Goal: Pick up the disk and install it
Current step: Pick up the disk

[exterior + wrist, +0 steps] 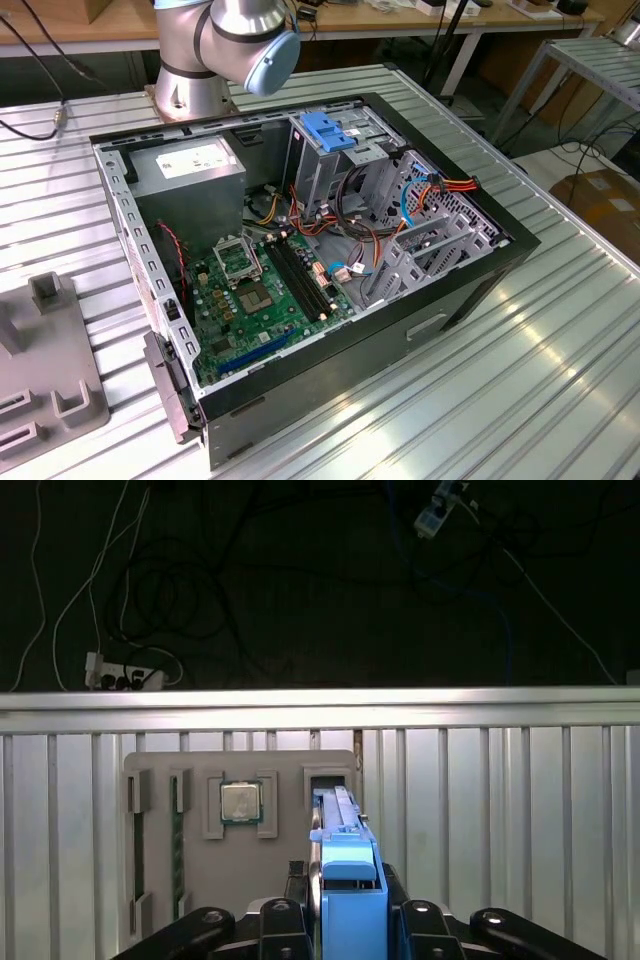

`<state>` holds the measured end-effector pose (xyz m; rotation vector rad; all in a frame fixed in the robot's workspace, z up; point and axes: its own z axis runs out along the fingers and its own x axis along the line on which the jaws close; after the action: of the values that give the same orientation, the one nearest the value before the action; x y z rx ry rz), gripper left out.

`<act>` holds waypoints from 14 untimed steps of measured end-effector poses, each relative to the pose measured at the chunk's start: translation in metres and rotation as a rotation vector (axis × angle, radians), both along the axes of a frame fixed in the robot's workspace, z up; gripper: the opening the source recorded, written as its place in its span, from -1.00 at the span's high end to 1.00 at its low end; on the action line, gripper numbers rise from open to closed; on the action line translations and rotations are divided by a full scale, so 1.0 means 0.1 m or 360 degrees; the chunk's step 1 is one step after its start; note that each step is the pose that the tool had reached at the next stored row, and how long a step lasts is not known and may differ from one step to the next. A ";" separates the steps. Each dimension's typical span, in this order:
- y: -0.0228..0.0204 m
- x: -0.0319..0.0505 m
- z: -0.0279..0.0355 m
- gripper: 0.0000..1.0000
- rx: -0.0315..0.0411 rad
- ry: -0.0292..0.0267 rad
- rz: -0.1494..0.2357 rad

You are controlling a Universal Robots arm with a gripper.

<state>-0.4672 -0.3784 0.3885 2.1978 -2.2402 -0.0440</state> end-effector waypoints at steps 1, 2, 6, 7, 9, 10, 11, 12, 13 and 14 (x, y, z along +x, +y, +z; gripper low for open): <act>0.000 0.000 0.019 0.26 0.0000 -0.00001 0.0000; 0.000 0.000 0.038 0.26 0.0000 0.00001 0.0000; 0.000 0.000 0.116 0.26 0.0000 0.00000 0.0000; 0.000 0.000 0.134 0.26 0.0000 0.00000 0.0000; 0.000 0.000 0.179 0.26 0.0000 0.00000 0.0000; 0.000 0.000 0.200 0.26 0.0000 0.00000 0.0000; 0.000 0.000 0.232 0.26 0.0000 0.00001 0.0000; 0.000 0.000 0.252 0.26 0.0000 0.00000 0.0000; 0.000 0.000 0.278 0.26 0.0000 0.00000 0.0000; 0.000 0.000 0.311 0.26 0.0000 0.00001 0.0000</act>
<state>-0.4672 -0.3784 0.4196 2.1977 -2.2402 -0.0441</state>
